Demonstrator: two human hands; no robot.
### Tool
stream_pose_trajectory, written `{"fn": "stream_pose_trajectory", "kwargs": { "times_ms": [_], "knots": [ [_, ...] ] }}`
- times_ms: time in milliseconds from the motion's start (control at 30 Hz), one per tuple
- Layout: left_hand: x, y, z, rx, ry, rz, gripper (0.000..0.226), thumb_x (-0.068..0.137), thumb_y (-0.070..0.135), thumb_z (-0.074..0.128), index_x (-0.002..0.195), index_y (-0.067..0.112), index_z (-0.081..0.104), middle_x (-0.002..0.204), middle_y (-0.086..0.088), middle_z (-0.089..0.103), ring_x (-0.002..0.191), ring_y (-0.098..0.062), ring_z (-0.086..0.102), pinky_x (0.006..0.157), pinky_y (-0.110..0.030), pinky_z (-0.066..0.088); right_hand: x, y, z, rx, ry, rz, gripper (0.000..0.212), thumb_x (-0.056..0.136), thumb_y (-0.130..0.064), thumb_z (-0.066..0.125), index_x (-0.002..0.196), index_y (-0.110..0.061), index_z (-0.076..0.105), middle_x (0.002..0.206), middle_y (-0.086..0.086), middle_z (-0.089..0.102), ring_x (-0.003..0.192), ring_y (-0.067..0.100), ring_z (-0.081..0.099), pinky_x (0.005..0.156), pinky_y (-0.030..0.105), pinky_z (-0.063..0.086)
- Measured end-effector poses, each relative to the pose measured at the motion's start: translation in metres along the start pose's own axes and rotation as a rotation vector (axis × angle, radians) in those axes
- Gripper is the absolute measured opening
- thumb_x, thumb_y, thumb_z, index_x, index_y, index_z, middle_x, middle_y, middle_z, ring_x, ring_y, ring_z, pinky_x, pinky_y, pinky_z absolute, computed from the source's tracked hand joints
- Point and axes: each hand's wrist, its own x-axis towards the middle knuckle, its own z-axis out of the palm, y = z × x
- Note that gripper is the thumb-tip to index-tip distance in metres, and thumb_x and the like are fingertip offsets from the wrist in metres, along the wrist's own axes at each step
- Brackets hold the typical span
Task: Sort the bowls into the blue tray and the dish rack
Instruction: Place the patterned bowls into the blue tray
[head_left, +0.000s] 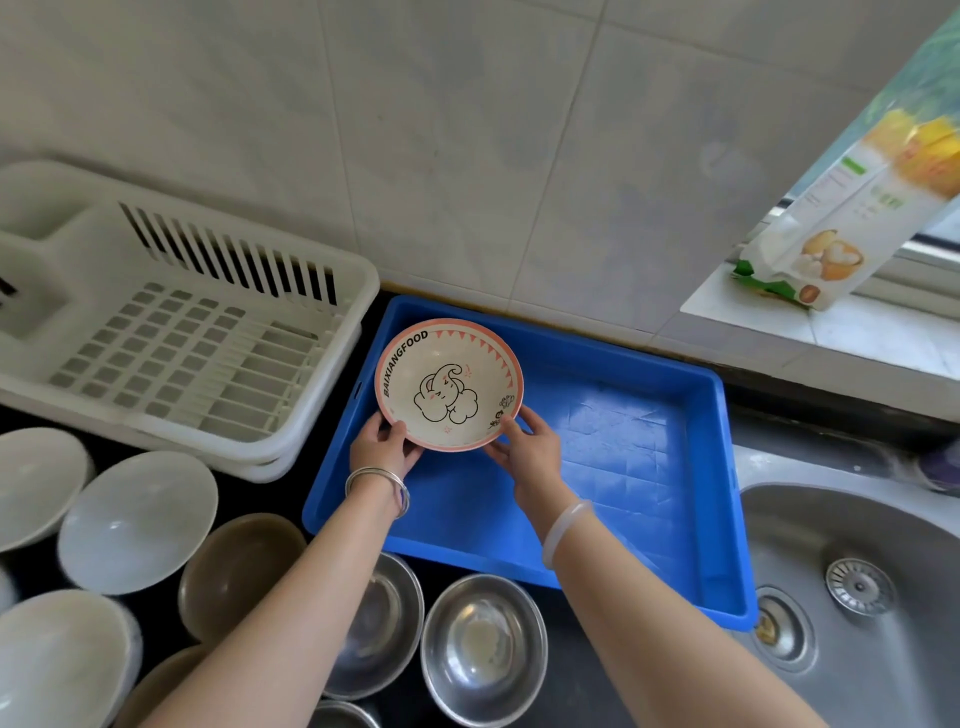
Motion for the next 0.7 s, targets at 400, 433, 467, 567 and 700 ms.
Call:
{"fn": "stream_pose_trajectory", "kwargs": {
  "times_ms": [400,433,467,567,700],
  "knots": [
    [-0.029,-0.012,0.003,0.225,0.009,0.140,0.037,0.091,0.006,0.048,0.126,0.013,0.053,0.126,-0.005,0.059,0.084,-0.008,0.058,0.084,-0.028,0.045,-0.018,-0.006,-0.018,-0.278,-0.176,-0.034,0.042,0.098,-0.035,0.045,0.138,-0.023,0.046,0.129,0.002,0.056,0.098,0.021,0.062,0.072,0.025,0.053],
    [-0.036,-0.014,0.002,0.266,-0.006,0.153,0.037,0.091,0.009,0.049,0.126,0.017,0.054,0.127,-0.002,0.059,0.086,-0.007,0.058,0.084,-0.029,0.045,-0.021,-0.007,-0.022,-0.320,-0.173,-0.055,0.041,0.097,-0.034,0.044,0.136,-0.022,0.047,0.128,0.002,0.057,0.098,0.021,0.062,0.073,0.025,0.052],
    [-0.043,-0.016,0.001,0.323,-0.018,0.167,0.036,0.091,0.012,0.049,0.126,0.019,0.055,0.129,0.000,0.058,0.094,-0.011,0.060,0.087,-0.031,0.046,-0.026,-0.008,-0.028,-0.357,-0.173,-0.079,0.039,0.098,-0.033,0.043,0.134,-0.020,0.048,0.126,0.003,0.057,0.099,0.021,0.061,0.075,0.027,0.051],
    [-0.073,-0.020,0.003,0.488,-0.066,0.187,0.041,0.090,0.013,0.049,0.131,0.013,0.050,0.135,-0.005,0.054,0.118,-0.023,0.055,0.102,-0.039,0.044,-0.045,-0.012,-0.053,-0.439,-0.170,-0.151,0.032,0.099,-0.029,0.040,0.126,-0.017,0.053,0.120,0.005,0.061,0.094,0.020,0.062,0.080,0.032,0.050],
    [-0.125,-0.040,0.021,0.684,-0.211,0.237,0.035,0.090,0.009,0.051,0.125,0.005,0.055,0.128,-0.012,0.059,0.114,-0.024,0.057,0.103,-0.037,0.043,-0.086,-0.012,-0.108,-0.536,-0.124,-0.245,0.024,0.098,-0.025,0.042,0.109,-0.016,0.062,0.102,0.004,0.065,0.081,0.012,0.062,0.065,0.016,0.047]
  ]
}}
